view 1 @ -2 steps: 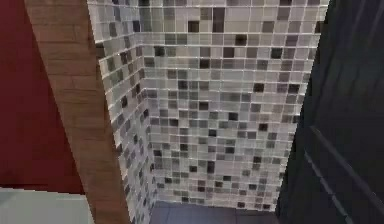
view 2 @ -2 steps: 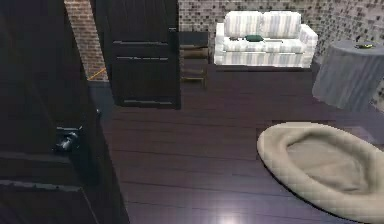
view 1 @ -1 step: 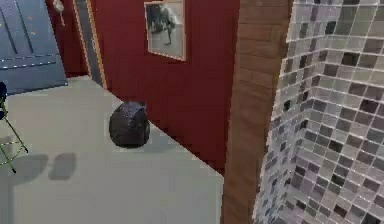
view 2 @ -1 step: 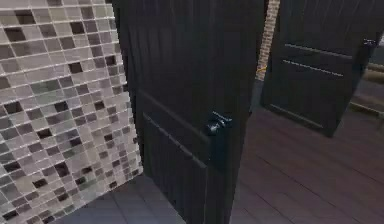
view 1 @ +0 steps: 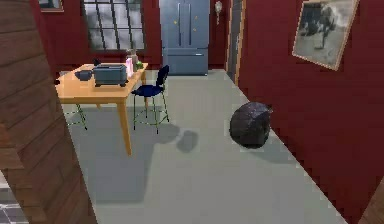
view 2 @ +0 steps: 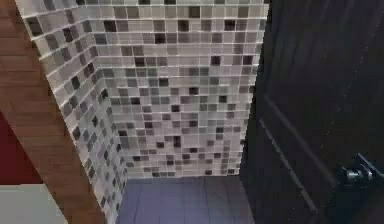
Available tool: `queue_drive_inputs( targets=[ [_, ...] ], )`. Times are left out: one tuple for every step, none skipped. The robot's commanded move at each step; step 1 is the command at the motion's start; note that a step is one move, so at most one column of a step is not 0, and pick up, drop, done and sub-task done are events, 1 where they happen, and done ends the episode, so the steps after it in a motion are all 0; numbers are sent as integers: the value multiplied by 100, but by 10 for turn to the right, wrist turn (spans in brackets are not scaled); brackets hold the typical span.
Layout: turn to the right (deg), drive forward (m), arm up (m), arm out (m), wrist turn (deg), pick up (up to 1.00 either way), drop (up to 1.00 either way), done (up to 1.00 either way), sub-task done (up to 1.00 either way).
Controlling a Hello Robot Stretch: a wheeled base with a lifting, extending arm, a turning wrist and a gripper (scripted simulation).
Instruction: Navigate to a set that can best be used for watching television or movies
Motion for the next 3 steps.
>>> queue_drive_inputs(
  targets=[
    [0, 100, 0, 0, 0, 0, 0, 0, 0],
    [0, 100, 0, 0, 0, 0, 0, 0, 0],
    [-60, 0, 0, 0, 0, 0, 0, 0, 0]
  ],
)
